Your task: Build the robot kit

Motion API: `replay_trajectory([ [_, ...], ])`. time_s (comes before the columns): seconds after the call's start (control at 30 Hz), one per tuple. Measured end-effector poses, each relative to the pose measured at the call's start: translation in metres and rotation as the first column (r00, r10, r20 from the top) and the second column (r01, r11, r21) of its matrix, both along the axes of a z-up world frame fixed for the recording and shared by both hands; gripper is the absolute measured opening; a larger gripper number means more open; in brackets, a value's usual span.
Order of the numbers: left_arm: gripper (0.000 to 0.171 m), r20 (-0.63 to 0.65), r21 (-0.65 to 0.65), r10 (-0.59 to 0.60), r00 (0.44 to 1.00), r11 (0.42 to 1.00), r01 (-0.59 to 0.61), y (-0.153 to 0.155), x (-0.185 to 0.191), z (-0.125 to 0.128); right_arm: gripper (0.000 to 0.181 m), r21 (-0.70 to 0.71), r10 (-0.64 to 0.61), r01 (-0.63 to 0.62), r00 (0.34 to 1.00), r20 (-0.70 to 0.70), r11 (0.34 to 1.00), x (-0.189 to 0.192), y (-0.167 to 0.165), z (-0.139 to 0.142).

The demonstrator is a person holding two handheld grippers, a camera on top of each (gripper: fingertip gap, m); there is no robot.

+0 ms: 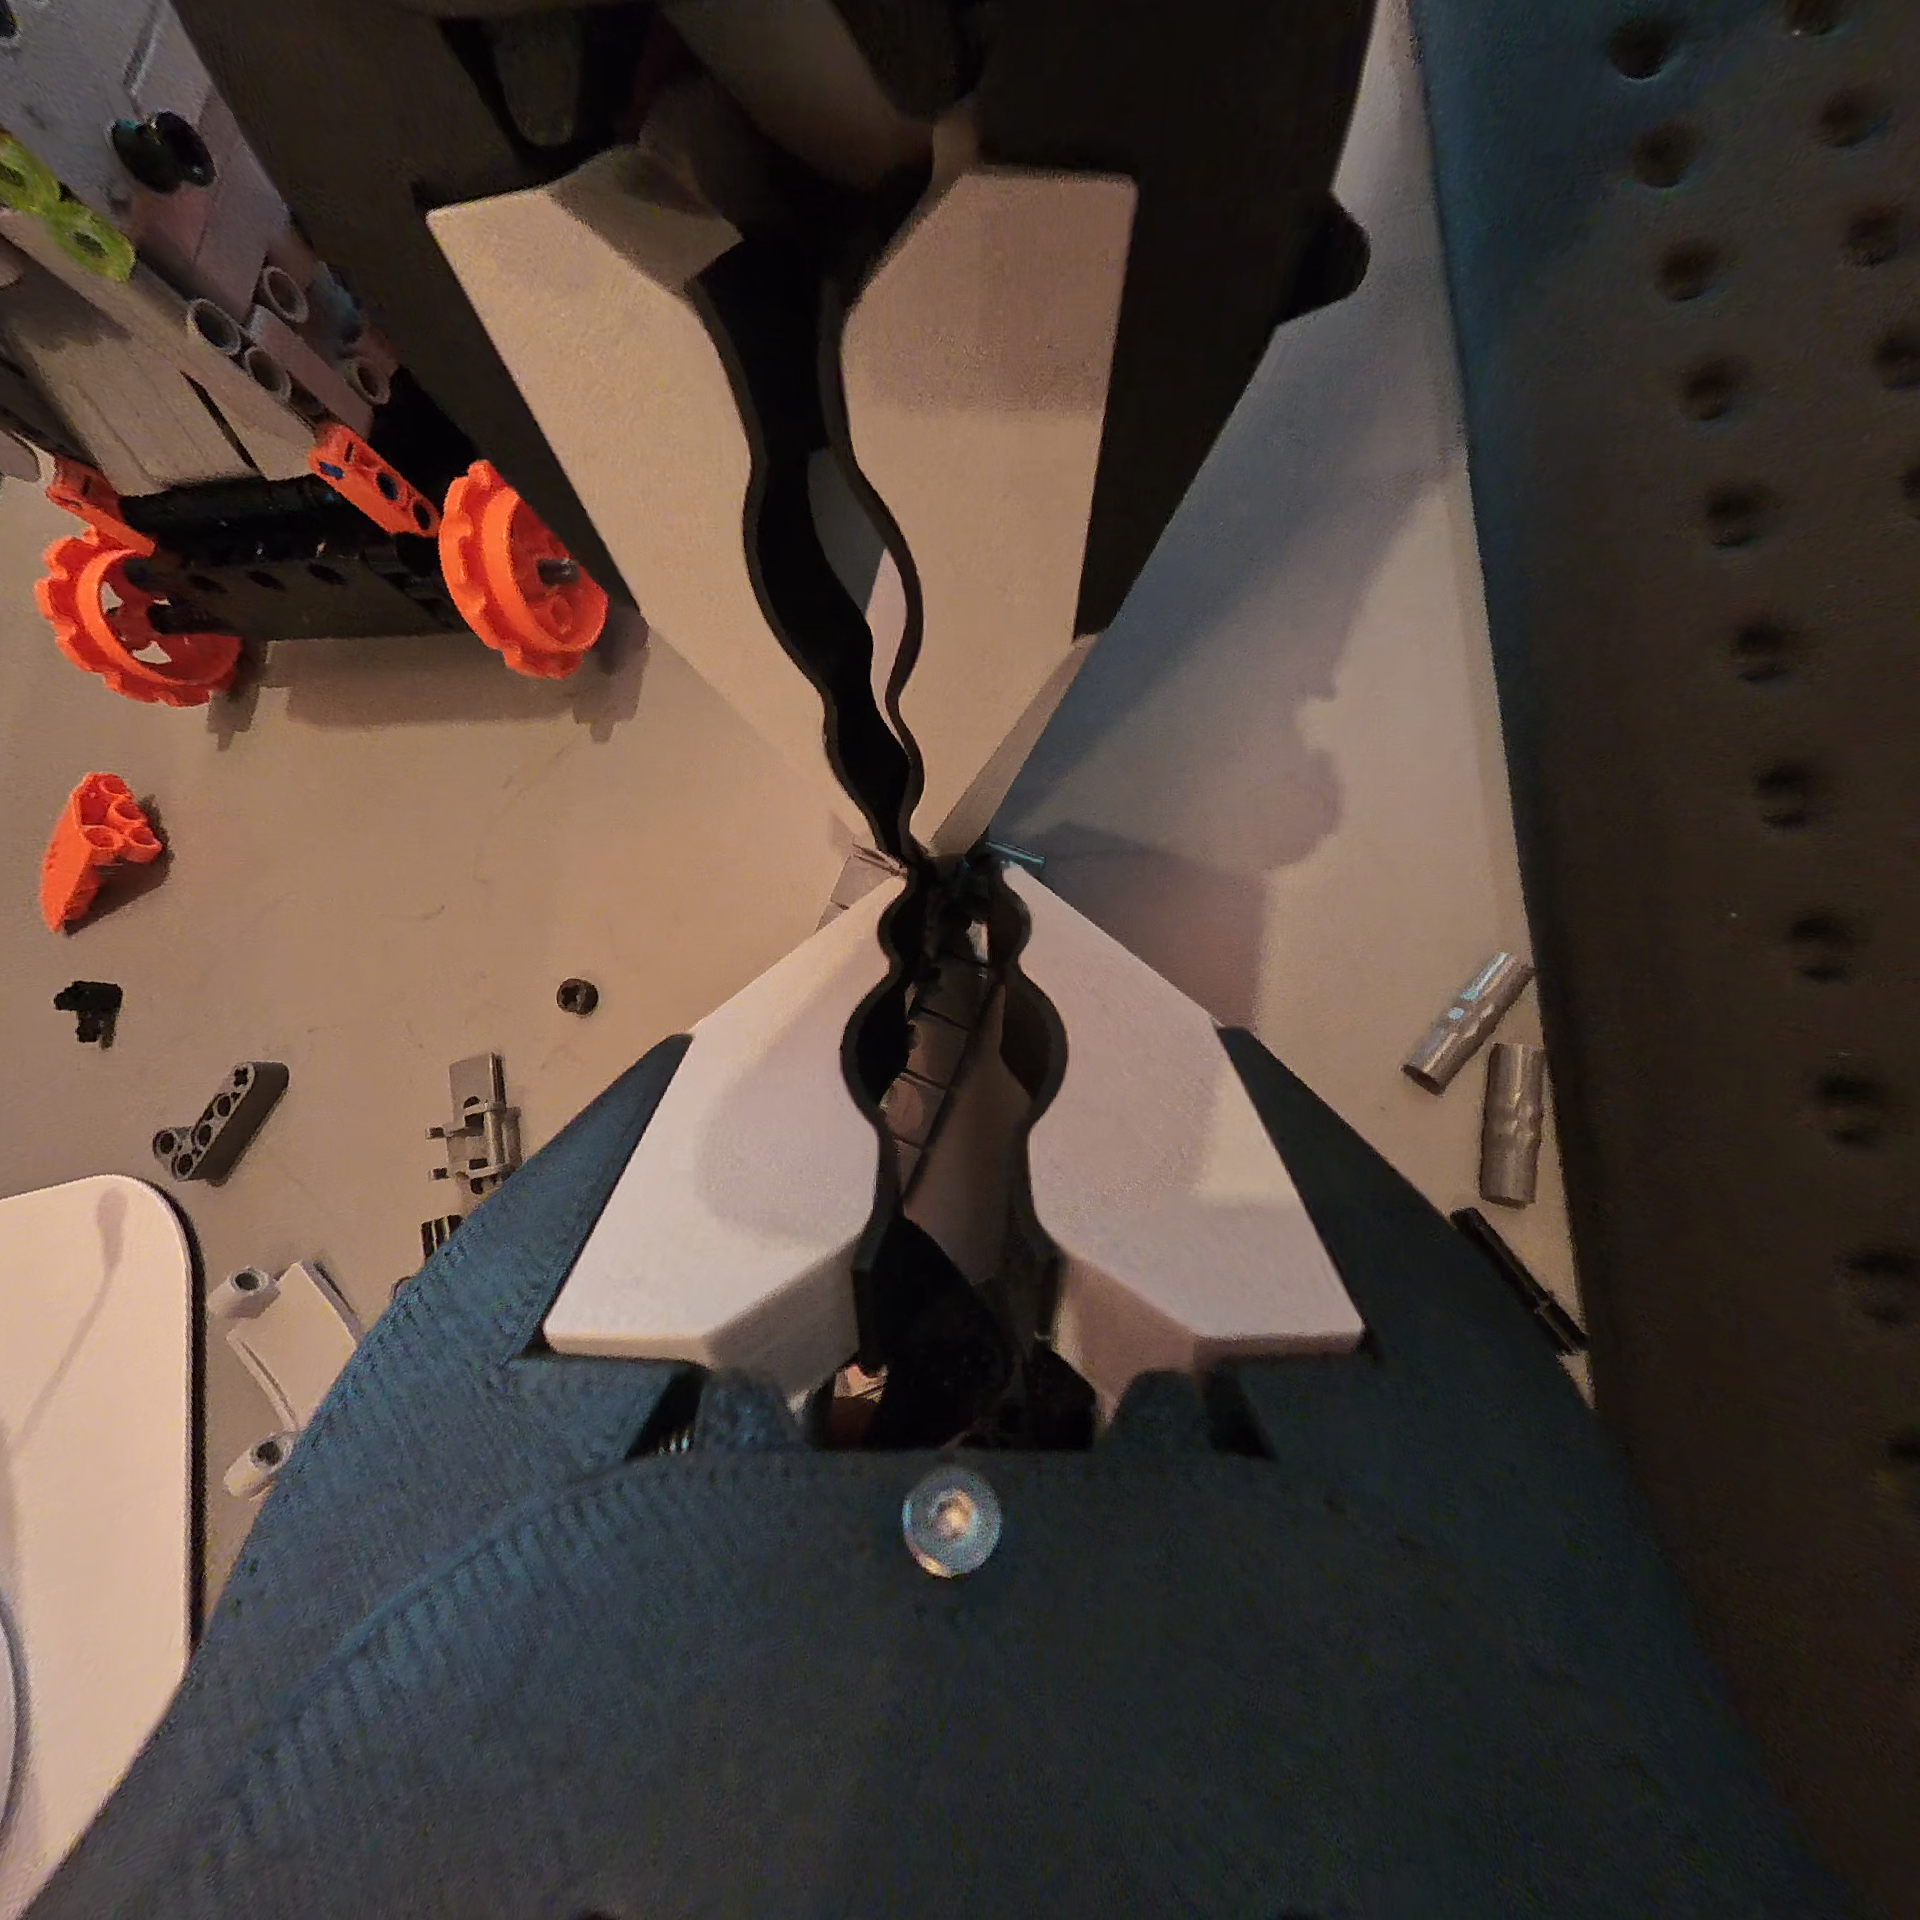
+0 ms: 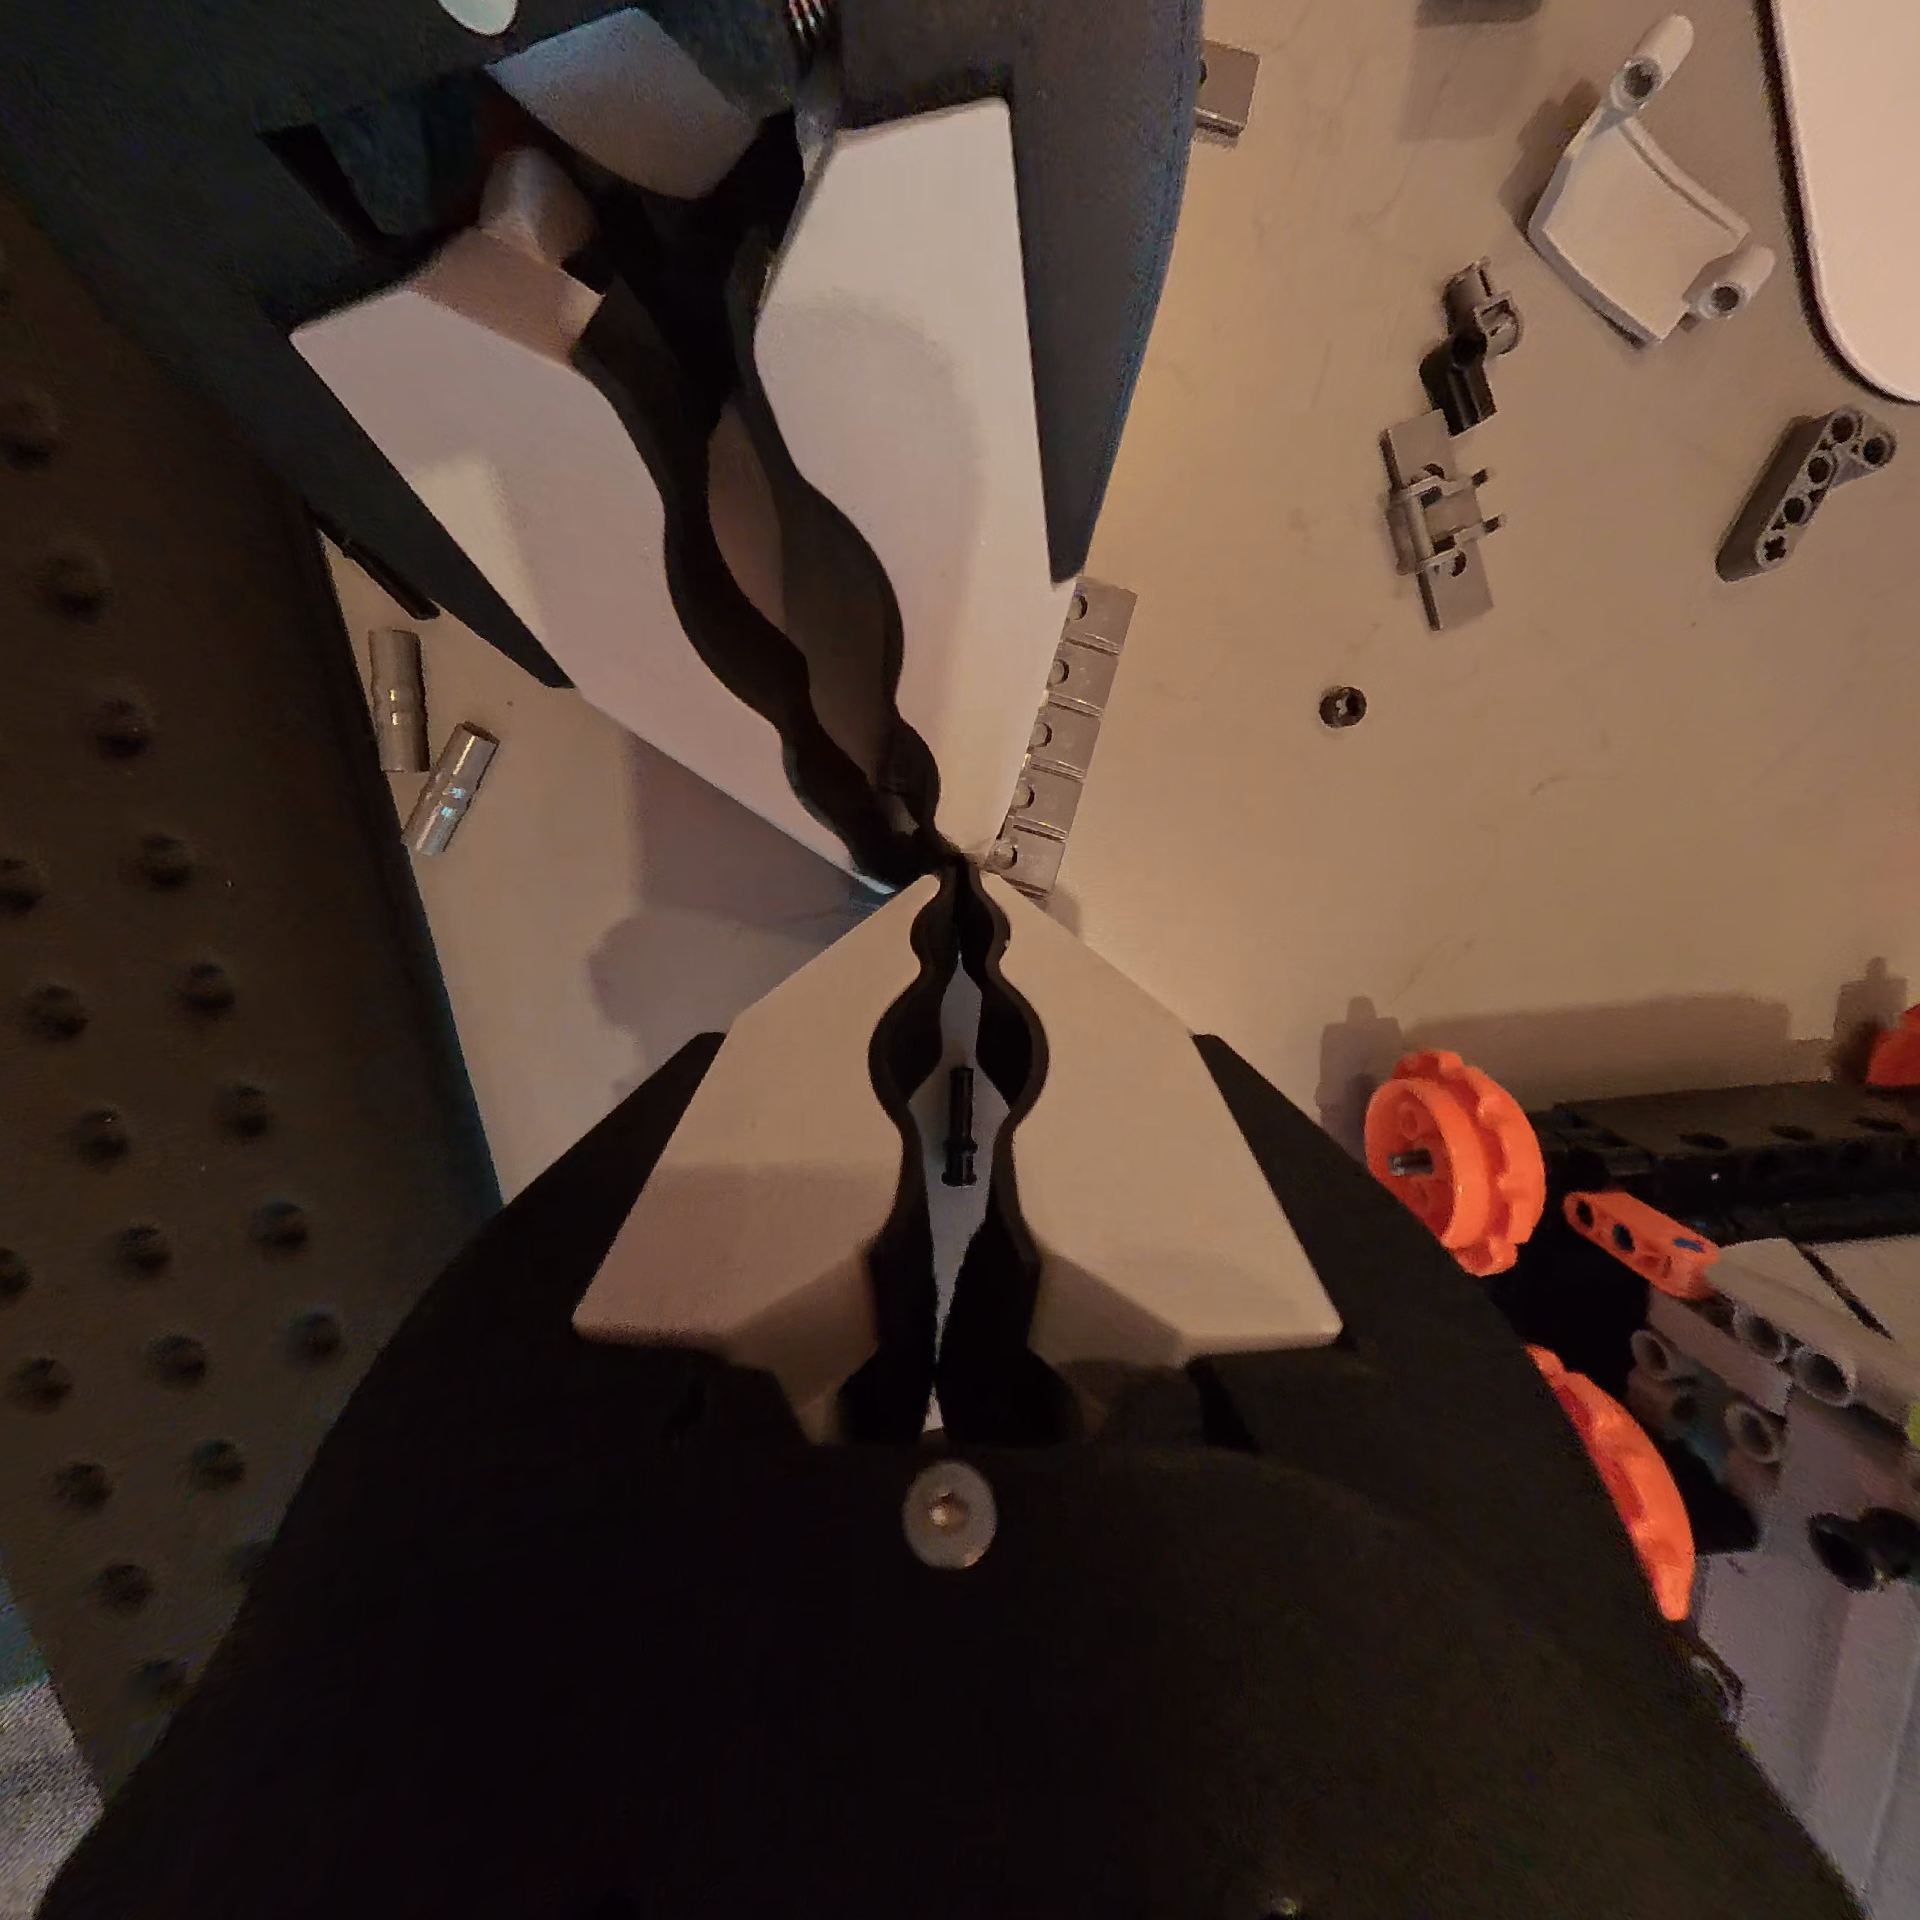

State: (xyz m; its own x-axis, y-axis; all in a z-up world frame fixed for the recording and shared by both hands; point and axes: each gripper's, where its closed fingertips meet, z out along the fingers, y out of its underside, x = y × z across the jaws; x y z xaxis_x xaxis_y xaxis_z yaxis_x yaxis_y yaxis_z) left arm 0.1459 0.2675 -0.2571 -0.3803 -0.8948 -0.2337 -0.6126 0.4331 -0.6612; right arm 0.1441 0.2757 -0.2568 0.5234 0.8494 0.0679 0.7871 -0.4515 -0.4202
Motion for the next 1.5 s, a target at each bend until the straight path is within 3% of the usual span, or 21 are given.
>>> replay_trajectory([
  [0.37,0.008,0.004,0.006,0.005,1.000,1.000,-0.005,0.004,-0.006,-0.001,0.000,-0.101,0.062,-0.055,0.995,0.074,0.993,-0.005,0.002,-0.002],
  [0.57,0.019,-0.010,-0.011,-0.008,1.000,1.000,0.008,0.003,-0.018,0.005,0.000,-0.103,0.065,-0.061,0.997,0.034,0.993,-0.007,0.003,-0.001],
  [0.73,0.025,-0.023,0.009,0.015,1.000,1.000,-0.015,0.017,-0.037,0.013,0.000,-0.041,0.066,-0.068,0.996,-0.062,0.997,-0.008,0.001,0.005],
  [0.93,0.026,-0.061,0.043,0.098,0.993,0.994,-0.096,0.044,-0.071,0.026,0.002,0.057,0.058,-0.049,0.985,-0.163,0.997,-0.003,-0.009,0.033],
  [1.1,0.026,-0.107,0.054,0.146,0.983,0.989,-0.141,0.053,-0.096,0.023,0.006,0.100,0.071,-0.052,0.979,-0.190,0.994,-0.013,-0.020,0.032],
  [1.4,0.021,-0.150,0.098,0.191,0.970,0.979,-0.178,0.054,-0.081,0.003,0.007,0.140,0.075,-0.042,0.969,-0.237,0.989,-0.018,-0.021,0.027],
  [1.5,0.024,-0.180,0.003,0.216,0.960,0.976,-0.219,0.048,-0.075,-0.003,0.005,0.151,0.065,-0.026,0.965,-0.254,0.988,-0.013,-0.022,0.028],
])
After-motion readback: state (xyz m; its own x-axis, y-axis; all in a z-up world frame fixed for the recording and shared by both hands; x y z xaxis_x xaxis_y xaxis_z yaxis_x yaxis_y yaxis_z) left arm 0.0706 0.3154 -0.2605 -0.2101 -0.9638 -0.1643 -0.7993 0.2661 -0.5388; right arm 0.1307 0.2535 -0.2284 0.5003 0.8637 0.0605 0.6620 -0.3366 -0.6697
